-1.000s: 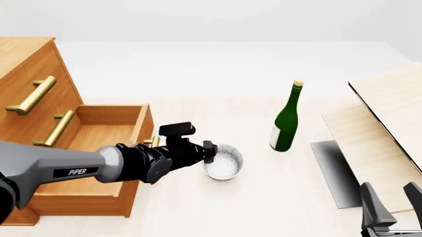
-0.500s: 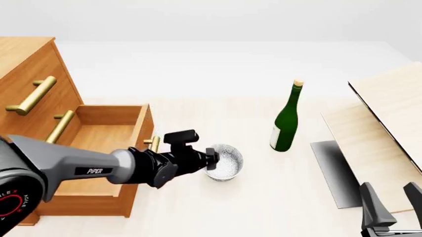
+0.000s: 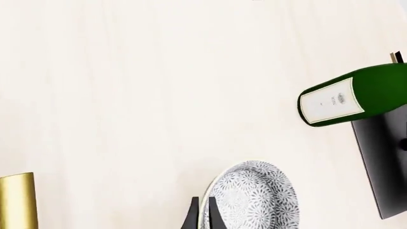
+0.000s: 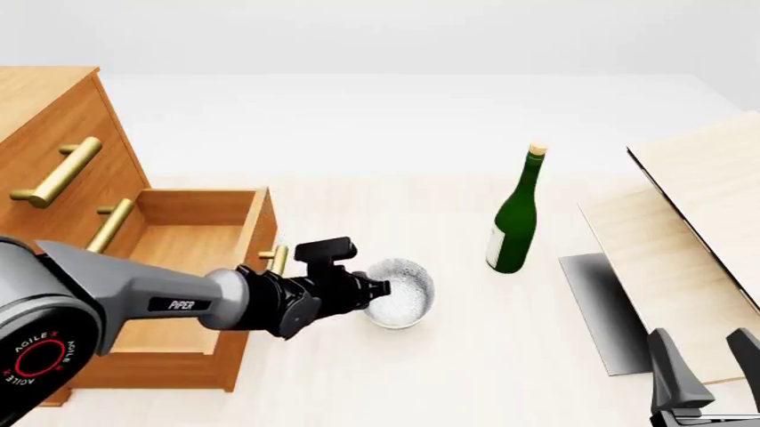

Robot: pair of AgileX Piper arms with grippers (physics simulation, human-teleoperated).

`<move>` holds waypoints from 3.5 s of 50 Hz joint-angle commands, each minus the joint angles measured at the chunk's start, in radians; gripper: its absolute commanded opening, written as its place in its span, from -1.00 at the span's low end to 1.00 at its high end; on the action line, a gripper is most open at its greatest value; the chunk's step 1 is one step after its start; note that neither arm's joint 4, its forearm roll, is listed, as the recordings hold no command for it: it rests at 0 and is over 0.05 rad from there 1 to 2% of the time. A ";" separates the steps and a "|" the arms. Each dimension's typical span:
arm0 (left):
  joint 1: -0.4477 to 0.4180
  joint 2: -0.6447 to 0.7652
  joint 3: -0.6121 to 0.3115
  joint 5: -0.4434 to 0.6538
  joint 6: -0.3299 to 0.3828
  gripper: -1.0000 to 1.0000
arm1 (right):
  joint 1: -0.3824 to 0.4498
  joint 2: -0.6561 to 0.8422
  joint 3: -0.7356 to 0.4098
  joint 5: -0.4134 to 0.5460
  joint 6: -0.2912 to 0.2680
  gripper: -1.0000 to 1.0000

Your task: Put the bowl in the bottom drawer of the cabinet and close it.

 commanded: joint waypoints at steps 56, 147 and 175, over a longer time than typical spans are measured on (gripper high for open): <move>0.022 -0.253 0.119 0.005 0.118 -1.00 | 0.000 0.000 0.000 0.000 -0.001 1.00; 0.130 -0.719 0.290 0.136 0.248 -1.00 | 0.000 0.000 0.000 0.000 0.000 1.00; 0.233 -0.880 0.328 0.194 0.319 -1.00 | 0.000 0.000 0.000 0.000 0.000 1.00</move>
